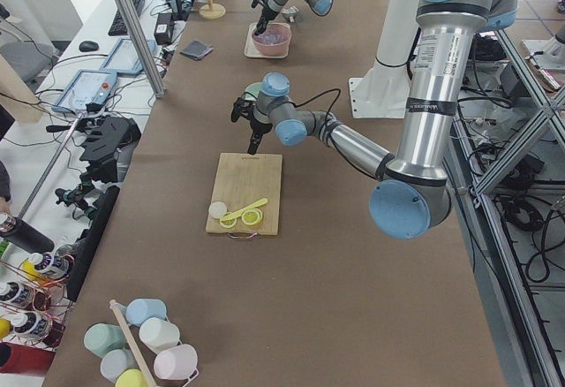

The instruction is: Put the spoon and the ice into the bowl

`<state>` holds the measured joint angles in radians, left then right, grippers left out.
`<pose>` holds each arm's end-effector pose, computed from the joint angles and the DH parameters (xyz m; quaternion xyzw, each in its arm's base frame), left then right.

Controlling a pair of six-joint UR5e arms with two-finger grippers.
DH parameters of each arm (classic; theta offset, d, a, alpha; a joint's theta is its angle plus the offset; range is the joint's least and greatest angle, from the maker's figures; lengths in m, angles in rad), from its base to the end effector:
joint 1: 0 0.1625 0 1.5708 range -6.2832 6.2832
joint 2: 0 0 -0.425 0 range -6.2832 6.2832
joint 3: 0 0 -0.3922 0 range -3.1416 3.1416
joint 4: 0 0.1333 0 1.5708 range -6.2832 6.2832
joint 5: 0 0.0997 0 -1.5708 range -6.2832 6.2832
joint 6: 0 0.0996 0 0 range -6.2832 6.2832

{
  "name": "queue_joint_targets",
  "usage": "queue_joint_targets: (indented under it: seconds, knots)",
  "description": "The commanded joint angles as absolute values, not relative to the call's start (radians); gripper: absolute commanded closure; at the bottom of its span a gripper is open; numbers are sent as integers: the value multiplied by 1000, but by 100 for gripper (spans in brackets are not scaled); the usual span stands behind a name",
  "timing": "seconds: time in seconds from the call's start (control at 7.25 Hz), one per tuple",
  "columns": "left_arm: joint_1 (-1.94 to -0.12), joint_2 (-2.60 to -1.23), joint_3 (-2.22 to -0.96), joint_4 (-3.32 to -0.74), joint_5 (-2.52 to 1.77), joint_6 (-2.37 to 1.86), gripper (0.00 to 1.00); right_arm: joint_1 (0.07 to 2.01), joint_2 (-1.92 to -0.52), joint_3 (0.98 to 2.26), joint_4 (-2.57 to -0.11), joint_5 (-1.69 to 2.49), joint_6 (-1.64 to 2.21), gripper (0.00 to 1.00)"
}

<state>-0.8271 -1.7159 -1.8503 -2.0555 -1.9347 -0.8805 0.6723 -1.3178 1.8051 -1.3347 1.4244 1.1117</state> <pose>0.3027 -0.4736 0.4000 0.1792 0.4253 0.0189 0.8869 -0.3718 -0.4849 0.3982 0.2469 -0.2613 0.1250 0.9247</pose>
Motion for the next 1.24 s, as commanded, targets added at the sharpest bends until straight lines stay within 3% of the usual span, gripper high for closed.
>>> queue_joint_targets:
  seconds: [0.0,0.55,1.1]
  knots:
    - [-827,-1718,-1848,-2056,-1936,-881,2,673,-1313,1815,-1335,1428,1112,100]
    - [-902,-1718,-1844,-2025,-2035,-774,2,673,-1198,1829,-1350,1482,1223,100]
    - [-1231,-1710,-1836,-1693,-2189,-167,2,539,-1008,1801,-1551,1476,1549,100]
